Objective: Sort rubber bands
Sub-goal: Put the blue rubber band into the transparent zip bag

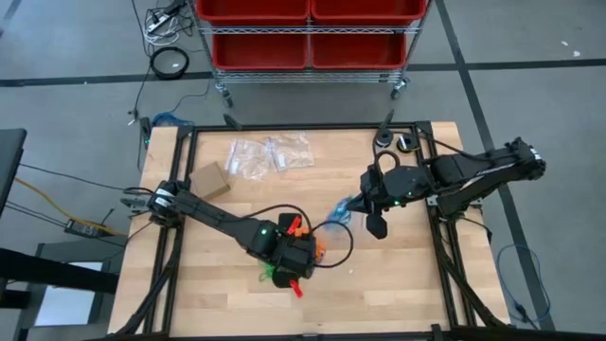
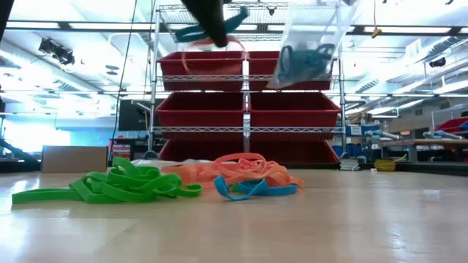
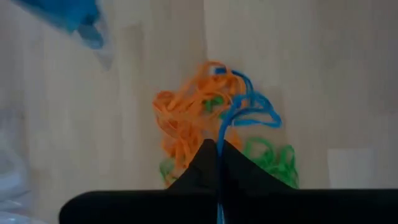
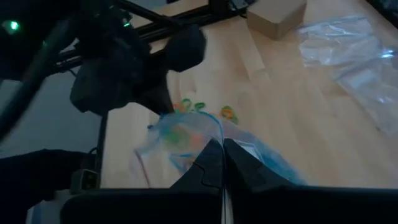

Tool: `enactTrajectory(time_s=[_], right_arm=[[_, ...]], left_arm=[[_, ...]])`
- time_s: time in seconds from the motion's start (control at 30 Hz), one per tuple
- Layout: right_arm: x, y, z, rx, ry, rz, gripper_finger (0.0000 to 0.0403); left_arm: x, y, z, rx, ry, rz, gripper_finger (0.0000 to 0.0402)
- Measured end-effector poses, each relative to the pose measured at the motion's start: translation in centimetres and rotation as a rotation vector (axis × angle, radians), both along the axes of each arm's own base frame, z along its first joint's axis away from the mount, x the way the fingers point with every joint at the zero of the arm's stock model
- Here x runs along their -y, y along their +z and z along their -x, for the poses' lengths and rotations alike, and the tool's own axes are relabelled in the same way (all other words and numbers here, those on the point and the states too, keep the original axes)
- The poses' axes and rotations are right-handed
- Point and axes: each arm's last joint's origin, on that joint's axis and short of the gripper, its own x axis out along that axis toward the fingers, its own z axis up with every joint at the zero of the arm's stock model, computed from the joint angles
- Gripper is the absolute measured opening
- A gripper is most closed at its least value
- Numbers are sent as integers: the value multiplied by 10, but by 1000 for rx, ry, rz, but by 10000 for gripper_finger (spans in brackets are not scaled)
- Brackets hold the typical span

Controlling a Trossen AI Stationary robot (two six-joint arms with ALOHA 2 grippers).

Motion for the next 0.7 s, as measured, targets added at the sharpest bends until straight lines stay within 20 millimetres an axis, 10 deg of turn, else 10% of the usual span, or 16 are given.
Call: enactTrajectory(time_s=[0.7], right_arm=[[-5,-15,-17,-59,13,16,0]], left_arm=[[-13,-114,4,-34,96,172,6]])
